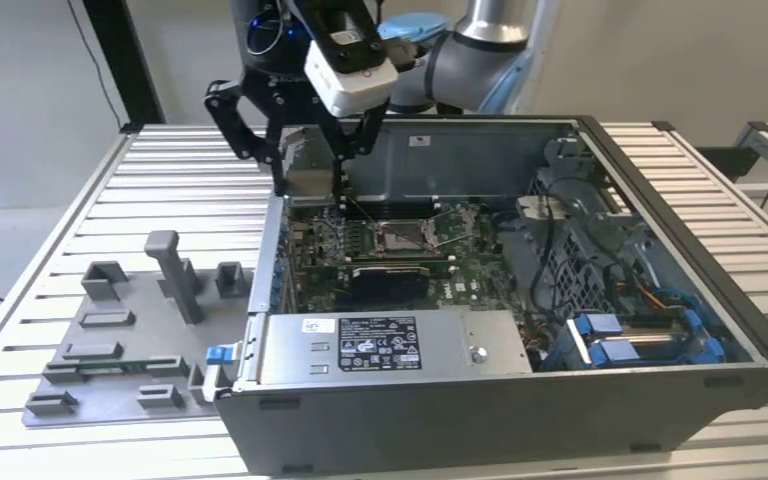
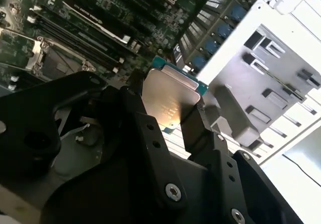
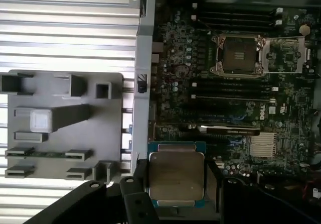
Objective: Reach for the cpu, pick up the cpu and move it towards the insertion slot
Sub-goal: 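Pick up the cpu and move it towards the insertion slot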
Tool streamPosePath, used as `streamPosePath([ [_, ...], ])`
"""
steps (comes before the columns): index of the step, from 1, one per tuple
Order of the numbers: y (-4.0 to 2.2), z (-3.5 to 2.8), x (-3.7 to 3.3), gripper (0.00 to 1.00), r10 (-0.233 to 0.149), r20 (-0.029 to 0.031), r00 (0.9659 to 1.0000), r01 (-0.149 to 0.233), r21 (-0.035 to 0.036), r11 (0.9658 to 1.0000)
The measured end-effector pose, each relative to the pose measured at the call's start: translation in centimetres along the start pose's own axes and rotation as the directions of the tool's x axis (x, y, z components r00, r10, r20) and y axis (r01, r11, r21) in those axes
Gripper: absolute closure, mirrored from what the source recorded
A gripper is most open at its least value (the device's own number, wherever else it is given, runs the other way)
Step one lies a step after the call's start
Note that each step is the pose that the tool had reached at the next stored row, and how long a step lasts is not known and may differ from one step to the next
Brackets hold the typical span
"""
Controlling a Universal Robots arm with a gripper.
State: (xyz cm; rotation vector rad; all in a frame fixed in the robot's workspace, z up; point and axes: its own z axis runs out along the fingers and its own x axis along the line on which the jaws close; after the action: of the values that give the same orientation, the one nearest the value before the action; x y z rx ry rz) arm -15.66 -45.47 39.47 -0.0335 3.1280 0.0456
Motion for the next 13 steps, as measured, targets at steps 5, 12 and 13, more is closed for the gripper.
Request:
streamPosePath([
  [5,-0.05,0.03,-2.30,1.00,0.000,0.0000,1.0000,0.000,0.0000,1.0000],
  [12,-0.12,0.07,-5.47,1.00,0.000,0.0000,1.0000,0.000,0.0001,1.0000],
  [13,-0.13,0.08,-5.92,1.00,0.000,0.0000,1.0000,0.000,0.0000,1.0000],
])
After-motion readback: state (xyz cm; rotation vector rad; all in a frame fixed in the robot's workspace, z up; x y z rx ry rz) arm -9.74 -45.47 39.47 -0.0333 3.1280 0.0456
